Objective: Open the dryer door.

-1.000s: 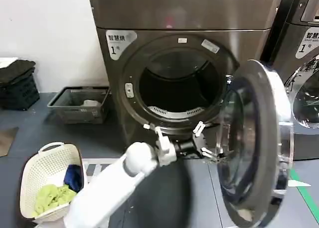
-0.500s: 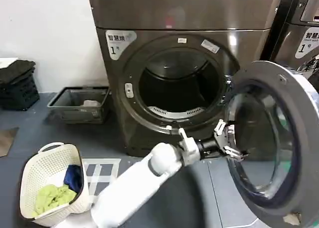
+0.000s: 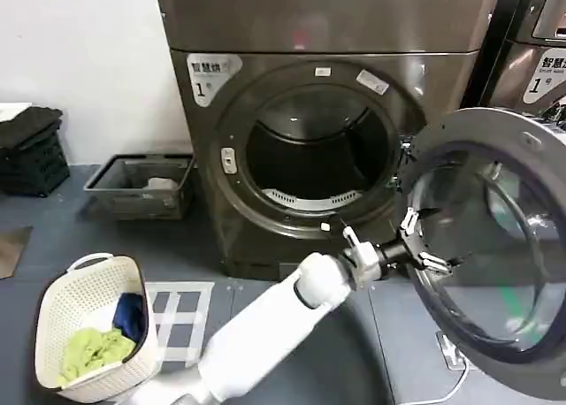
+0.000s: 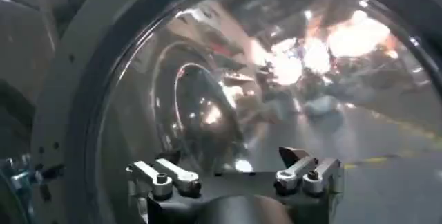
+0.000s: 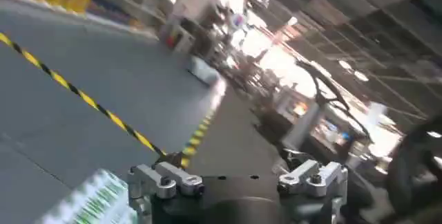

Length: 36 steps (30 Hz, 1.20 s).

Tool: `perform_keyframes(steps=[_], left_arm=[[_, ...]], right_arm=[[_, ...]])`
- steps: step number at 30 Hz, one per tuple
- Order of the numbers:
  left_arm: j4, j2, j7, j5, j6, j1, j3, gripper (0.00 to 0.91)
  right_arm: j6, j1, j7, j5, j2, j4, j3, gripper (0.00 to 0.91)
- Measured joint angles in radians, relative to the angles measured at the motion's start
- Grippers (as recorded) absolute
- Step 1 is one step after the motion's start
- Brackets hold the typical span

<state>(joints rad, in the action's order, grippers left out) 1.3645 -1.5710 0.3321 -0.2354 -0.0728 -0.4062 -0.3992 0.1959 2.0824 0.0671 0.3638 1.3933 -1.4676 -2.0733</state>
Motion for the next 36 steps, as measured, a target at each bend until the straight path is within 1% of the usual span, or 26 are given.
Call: perform_keyframes(steps=[2, 4, 9, 13, 18, 33, 36], left_arm=[[-0.018, -0.016, -0.011, 0.007, -0.007, 0.001, 0.001, 0.907], [-0.038, -0.034, -0.029, 0.012, -0.010, 0.007, 0.003, 0.907], [-0.083, -0.038, -0.085, 0.046, -0.024, 0.019, 0.003, 0.907], [-0.123, -0.038, -0.122, 0.056, -0.025, 0.029, 0.002, 0.907], [-0.156, -0.038, -0.132, 0.062, -0.023, 0.033, 0.000, 0.907], [-0.249, -0.038, -0.237, 0.119, -0.013, 0.043, 0.013, 0.907], [-0.255, -0.038, -0.238, 0.117, -0.013, 0.046, 0.005, 0.907]], right_arm=[[0.024, 0.000, -0.006, -0.035, -0.001, 0.024, -0.026, 0.907], [0.058, 0.000, -0.010, -0.045, -0.003, 0.032, -0.051, 0.907], [0.080, -0.008, -0.017, -0.059, 0.003, 0.040, -0.097, 0.907], [0.081, -0.016, -0.023, -0.064, 0.018, 0.024, -0.109, 0.907], [0.078, -0.019, -0.026, -0.064, 0.032, 0.009, -0.122, 0.907], [0.075, -0.017, 0.009, -0.075, 0.047, 0.018, -0.137, 0.907], [0.077, -0.021, 0.008, -0.075, 0.050, 0.008, -0.137, 0.907]])
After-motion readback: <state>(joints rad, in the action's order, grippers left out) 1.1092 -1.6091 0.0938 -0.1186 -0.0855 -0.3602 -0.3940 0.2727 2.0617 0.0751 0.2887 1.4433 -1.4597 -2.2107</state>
